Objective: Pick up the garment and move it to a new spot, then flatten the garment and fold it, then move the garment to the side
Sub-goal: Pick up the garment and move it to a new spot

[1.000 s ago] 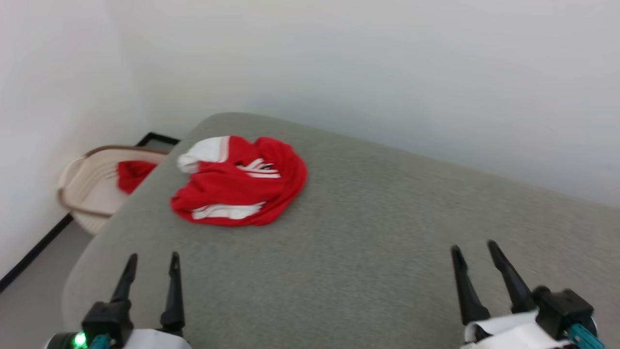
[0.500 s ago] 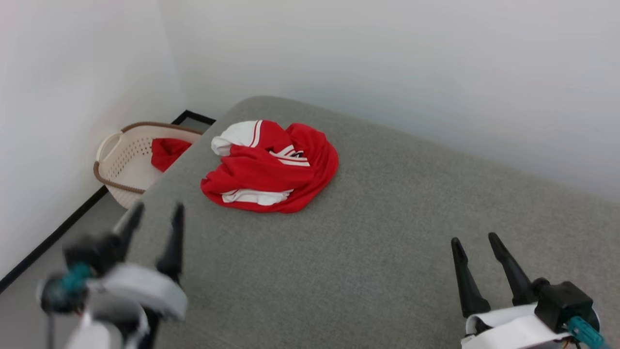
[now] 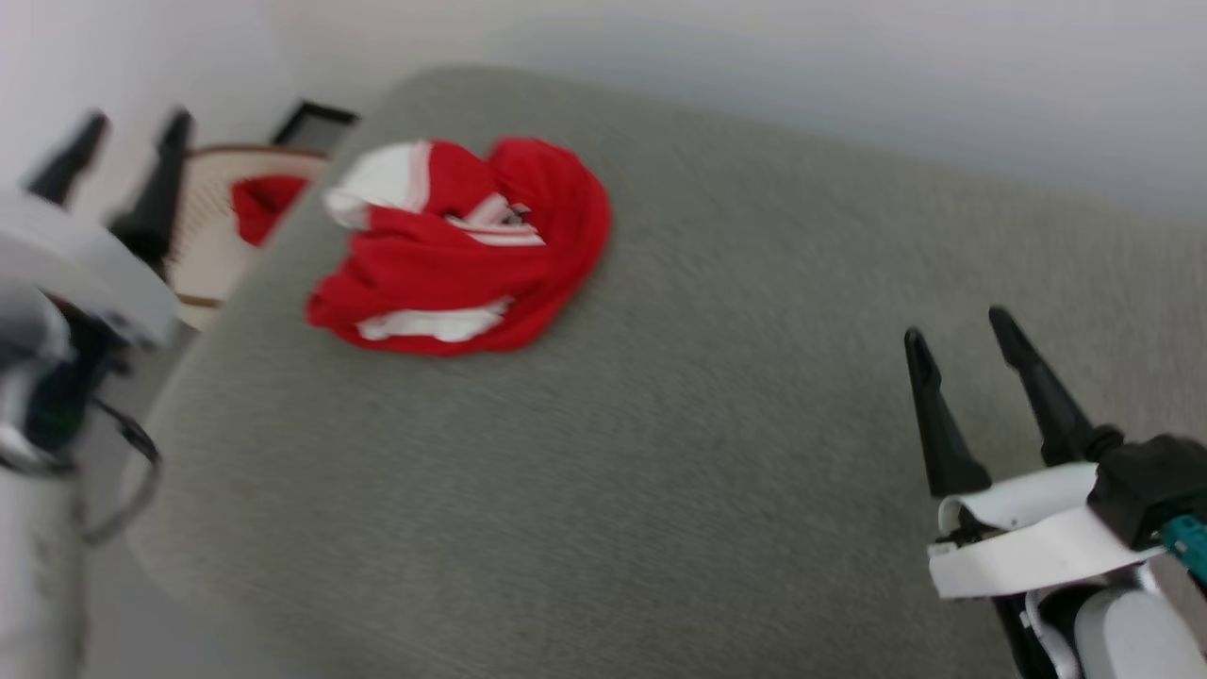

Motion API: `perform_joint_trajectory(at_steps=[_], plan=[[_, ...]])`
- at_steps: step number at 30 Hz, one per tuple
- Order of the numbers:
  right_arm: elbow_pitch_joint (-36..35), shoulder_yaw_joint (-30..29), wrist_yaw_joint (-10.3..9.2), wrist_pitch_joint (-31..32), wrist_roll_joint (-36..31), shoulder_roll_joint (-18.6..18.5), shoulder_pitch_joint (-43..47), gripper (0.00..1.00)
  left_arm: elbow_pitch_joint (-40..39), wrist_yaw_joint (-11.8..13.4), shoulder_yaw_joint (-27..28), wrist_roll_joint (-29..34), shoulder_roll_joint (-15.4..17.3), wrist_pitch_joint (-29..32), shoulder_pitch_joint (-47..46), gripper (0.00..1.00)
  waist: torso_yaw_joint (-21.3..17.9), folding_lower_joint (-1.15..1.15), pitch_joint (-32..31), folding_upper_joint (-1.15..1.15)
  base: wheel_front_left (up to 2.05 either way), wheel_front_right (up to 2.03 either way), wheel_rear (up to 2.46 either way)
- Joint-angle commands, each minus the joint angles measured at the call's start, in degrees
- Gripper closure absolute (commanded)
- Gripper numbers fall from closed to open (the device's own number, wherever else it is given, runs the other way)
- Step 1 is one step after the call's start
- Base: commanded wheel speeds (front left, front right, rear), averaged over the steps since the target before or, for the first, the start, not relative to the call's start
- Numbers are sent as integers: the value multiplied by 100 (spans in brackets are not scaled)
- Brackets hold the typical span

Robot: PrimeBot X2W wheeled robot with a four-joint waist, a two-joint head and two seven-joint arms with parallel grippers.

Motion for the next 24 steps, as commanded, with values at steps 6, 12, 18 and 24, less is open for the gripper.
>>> perform_joint_trajectory(at_steps=[6, 12, 18, 24], plan=[[-180, 25, 2, -29, 49, -161, -413, 0, 591, -38, -3, -495, 360, 841, -945, 0, -1455, 0, 1876, 0, 0, 0, 0], [-365, 20, 2, -26, 93, -277, -642, 0, 1383, 8, -49, -827, 587, 1680, -1566, 0, -1780, 0, 2371, 0, 0, 0, 0], [-538, -23, 2, 11, 122, -319, -744, 0, 2105, 176, -249, -833, 745, 2502, -1951, 0, -1987, 0, 2645, 0, 0, 0, 0], [-737, -41, 2, 96, 119, -297, -765, 0, 2511, 483, -451, -740, 712, 3034, -1998, 0, -2061, 0, 2726, 0, 0, 0, 0]])
